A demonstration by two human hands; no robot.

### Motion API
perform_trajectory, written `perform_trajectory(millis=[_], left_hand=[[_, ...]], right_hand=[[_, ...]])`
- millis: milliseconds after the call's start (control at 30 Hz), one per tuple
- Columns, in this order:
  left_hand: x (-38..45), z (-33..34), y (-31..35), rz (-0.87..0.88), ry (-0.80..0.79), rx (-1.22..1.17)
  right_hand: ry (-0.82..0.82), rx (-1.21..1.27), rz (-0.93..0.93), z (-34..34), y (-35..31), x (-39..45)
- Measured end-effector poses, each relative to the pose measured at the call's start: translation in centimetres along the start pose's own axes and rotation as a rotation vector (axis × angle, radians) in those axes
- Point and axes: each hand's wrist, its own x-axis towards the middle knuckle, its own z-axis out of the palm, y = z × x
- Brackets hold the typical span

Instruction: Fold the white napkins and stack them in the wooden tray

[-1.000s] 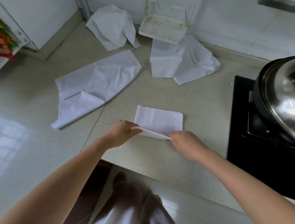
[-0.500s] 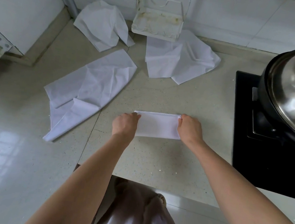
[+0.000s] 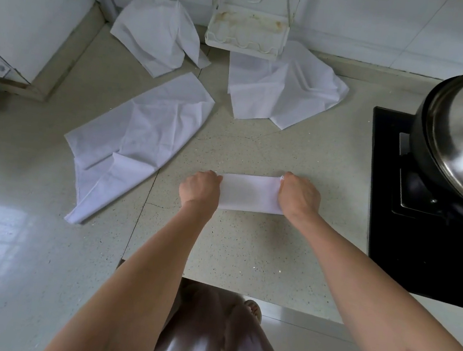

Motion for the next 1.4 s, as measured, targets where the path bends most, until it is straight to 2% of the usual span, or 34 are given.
perform_trajectory(millis=[67, 133, 267, 300, 367, 433, 500, 567, 633, 667, 733, 800, 933, 1067, 1200, 1300, 1400], left_hand=[[0.2, -0.1, 0.0, -0.009, -0.018, -0.006], [0.3, -0.1, -0.1, -0.016, -0.032, -0.016], [0.4, -0.1, 0.0, -0.001, -0.032, -0.009], [0.4, 0.0, -0.1, 0.003, -0.034, -0.004], [0.4, 0.1, -0.2, 0.015, -0.036, 0.0], [0.5, -0.2, -0.1, 0.013, -0.055, -0.021], [0.8, -0.5, 0.0, 0.006, -0.076, -0.026], [0.4, -0.6, -0.4, 0.04, 0.063, -0.02], [-0.5, 0.6, -0.9, 0.214, 0.35, -0.05], [-0.9, 1.3, -0.7, 0.329, 0.412, -0.054], [-1.5, 3.1, -0.3, 0.523, 0.281, 0.016], [-1.6, 4.5, -0.2, 0.54, 0.097, 0.063], [-0.1, 5.4, -2.3, 0.594, 0.076, 0.18], [0.6, 3.8, -4.7, 0.557, 0.051, 0.231], [0.8, 1.5, -4.2, 0.523, 0.007, 0.265], [0.3, 0.1, -2.3, 0.391, 0.04, 0.113], [0.1, -0.5, -0.9, 0.234, -0.022, -0.03]], right_hand=[[0.004, 0.049, 0.02, 0.1, 0.2, 0.1], [0.091, 0.043, 0.007, 0.1, 0.2, -0.2], [0.436, -0.05, -0.315, 1.0, -0.7, -1.3], [0.415, -0.04, -0.411, 1.6, -1.1, -1.6], [0.25, -0.041, -0.515, 3.2, -1.4, -2.2], [0.101, -0.06, -0.485, 4.8, -1.0, -2.5], [0.069, -0.083, -0.449, 5.7, -0.4, -2.5], [0.074, -0.092, -0.443, 5.9, -0.5, -2.4], [0.075, -0.08, -0.437, 5.8, -0.8, -2.4], [0.084, -0.075, -0.427, 5.9, -0.9, -2.5], [0.085, -0.089, -0.414, 5.9, -0.9, -2.7], [0.073, -0.101, -0.412, 5.9, -0.8, -2.7], [0.064, -0.091, -0.406, 6.0, -0.7, -2.6], [0.034, -0.087, -0.299, 5.4, 0.8, -3.1], [-0.073, -0.12, -0.292, 3.2, 2.0, -2.6], [-0.055, -0.11, -0.301, 1.5, 0.9, -1.9], [-0.038, -0.076, -0.293, 0.3, 0.1, -0.9]])
